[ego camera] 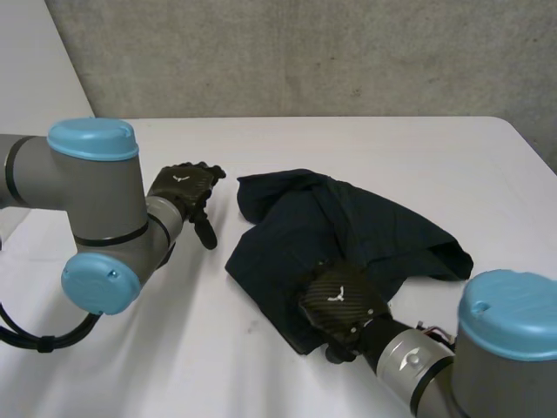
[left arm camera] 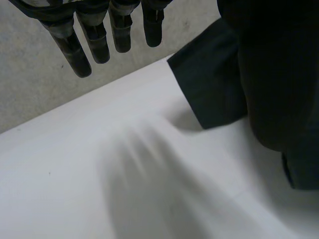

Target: Fold the shorts.

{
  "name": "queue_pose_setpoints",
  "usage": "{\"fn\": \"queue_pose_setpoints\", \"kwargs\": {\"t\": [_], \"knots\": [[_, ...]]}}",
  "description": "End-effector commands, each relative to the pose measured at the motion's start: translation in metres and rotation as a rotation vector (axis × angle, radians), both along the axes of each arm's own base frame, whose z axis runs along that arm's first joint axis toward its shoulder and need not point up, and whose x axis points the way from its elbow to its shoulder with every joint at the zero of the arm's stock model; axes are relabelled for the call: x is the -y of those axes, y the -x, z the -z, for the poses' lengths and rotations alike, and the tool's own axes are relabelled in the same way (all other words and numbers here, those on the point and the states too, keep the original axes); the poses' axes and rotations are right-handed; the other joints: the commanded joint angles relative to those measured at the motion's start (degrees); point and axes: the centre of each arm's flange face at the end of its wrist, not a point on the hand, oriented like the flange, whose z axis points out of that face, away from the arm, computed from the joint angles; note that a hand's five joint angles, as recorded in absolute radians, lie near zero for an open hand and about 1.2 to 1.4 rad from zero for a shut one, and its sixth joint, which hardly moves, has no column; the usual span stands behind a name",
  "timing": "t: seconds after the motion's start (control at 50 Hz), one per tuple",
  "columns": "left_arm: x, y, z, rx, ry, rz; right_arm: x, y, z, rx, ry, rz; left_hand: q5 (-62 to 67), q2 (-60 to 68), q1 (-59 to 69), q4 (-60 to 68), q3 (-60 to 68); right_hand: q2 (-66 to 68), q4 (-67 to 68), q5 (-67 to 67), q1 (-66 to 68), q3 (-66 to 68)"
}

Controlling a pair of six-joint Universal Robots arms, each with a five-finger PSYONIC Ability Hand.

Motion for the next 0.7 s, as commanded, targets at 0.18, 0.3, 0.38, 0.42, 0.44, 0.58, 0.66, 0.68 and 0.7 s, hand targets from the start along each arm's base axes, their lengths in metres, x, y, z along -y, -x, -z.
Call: {"fn": "queue_pose_setpoints", "kwargs": {"t": [0.18, 0.3, 0.38, 0.42, 0.44, 0.58, 0.66, 0.68, 0.7], "knots": [[-0.012, -0.014, -0.012, -0.002, 0.002, -0.023, 0.005, -0.019, 0.028, 0.006, 0.019, -0.038, 1.76, 2.86, 3.86, 2.87, 2.94, 22.60, 22.41, 23.69, 26.72, 22.55], [-0.020, -0.019, -0.020, -0.008, 0.012, -0.023, 0.010, -0.023, 0.034, -0.002, 0.022, -0.040, 1.60, 2.69, 3.70, 2.70, 2.77, 25.32, 25.13, 26.40, 29.44, 25.27], [-0.025, -0.023, -0.024, -0.010, 0.014, -0.026, 0.013, -0.025, 0.038, -0.008, 0.019, -0.036, 1.60, 2.69, 3.70, 2.70, 2.77, 23.80, 23.62, 24.89, 27.92, 23.76], [-0.027, -0.026, -0.027, -0.012, 0.020, -0.032, 0.014, -0.025, 0.037, -0.006, 0.023, -0.035, 1.43, 2.52, 3.53, 2.53, 2.60, 23.47, 23.28, 24.55, 27.59, 23.42], [-0.028, -0.027, -0.027, -0.014, 0.019, -0.032, 0.015, -0.026, 0.037, -0.005, 0.025, -0.035, 1.43, 2.52, 3.53, 2.53, 2.60, 23.30, 23.11, 24.39, 27.42, 23.25], [-0.031, -0.031, -0.036, -0.027, 0.047, -0.038, 0.023, -0.028, 0.035, -0.005, 0.046, -0.004, 1.43, 2.52, 3.53, 2.53, 2.60, 51.16, 50.97, 52.25, 55.28, 51.11], [-0.031, -0.036, -0.044, -0.036, 0.068, -0.050, 0.031, -0.035, 0.023, -0.005, 0.092, 0.004, 1.09, 2.19, 3.19, 2.20, 2.27, 51.16, 50.97, 52.25, 55.28, 51.11], [-0.030, -0.037, -0.045, -0.038, 0.072, -0.055, 0.031, -0.038, 0.018, 0.004, 0.103, -0.004, 1.09, 2.18, 3.19, 2.20, 2.27, 51.16, 50.97, 52.25, 55.28, 51.11], [-0.030, -0.039, -0.047, -0.040, 0.076, -0.059, 0.030, -0.041, 0.012, 0.016, 0.113, -0.013, 1.09, 2.18, 3.19, 2.20, 2.27, 51.16, 50.97, 52.25, 55.28, 51.11]]}}
